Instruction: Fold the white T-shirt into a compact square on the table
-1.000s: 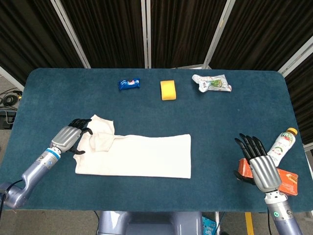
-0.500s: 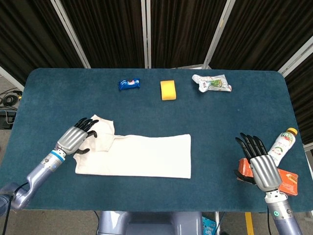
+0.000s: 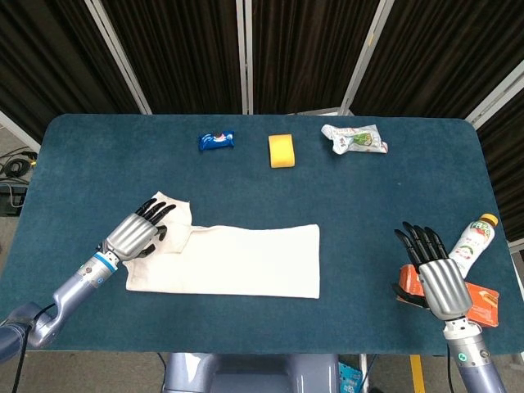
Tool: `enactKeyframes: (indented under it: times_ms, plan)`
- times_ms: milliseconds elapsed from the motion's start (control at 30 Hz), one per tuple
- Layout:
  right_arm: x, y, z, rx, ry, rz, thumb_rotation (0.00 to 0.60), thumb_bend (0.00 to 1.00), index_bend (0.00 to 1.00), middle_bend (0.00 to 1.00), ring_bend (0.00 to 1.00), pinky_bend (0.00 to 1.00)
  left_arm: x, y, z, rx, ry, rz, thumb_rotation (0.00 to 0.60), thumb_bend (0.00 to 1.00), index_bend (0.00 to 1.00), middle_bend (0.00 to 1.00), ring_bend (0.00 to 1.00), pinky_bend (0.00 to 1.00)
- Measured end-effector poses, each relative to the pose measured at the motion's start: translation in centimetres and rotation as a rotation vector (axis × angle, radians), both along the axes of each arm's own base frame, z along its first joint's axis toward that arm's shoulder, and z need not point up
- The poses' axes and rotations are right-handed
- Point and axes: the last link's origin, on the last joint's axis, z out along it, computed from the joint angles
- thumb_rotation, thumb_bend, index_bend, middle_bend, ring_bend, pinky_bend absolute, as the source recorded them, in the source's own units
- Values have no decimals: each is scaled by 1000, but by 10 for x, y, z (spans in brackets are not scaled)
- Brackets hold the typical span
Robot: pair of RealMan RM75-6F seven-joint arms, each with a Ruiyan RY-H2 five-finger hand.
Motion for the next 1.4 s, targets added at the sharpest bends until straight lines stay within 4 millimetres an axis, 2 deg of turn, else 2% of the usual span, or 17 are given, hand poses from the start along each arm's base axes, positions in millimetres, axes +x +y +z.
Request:
enactKeyframes:
  times_ms: [233,433,867,1333,1400]
  plan:
    - [1,1,1,0,-1,3,600,74,51,18,0,0,3,2,-2,3,-23,26,600,420,650,0,0,0]
    - [1,1,1,-1,-1,8,600,74,51,18,0,0,8,9,0,7,-124,114,600,421,663,0,0,0]
    - [1,1,1,1,3,7,600,73,52,18,0,0,21,47,15,23,-337,396,600,460,665,0,0,0]
    - [-1,-2,0,4,8,-8,600,74,54,20,0,0,7,83,16,67,-405,649,600,459,663,0,0,0]
    - [-2,-3,-1,4,10,-11,600,74,54,21,0,0,5,88,14,79,-406,672,600,459,638,0,0,0]
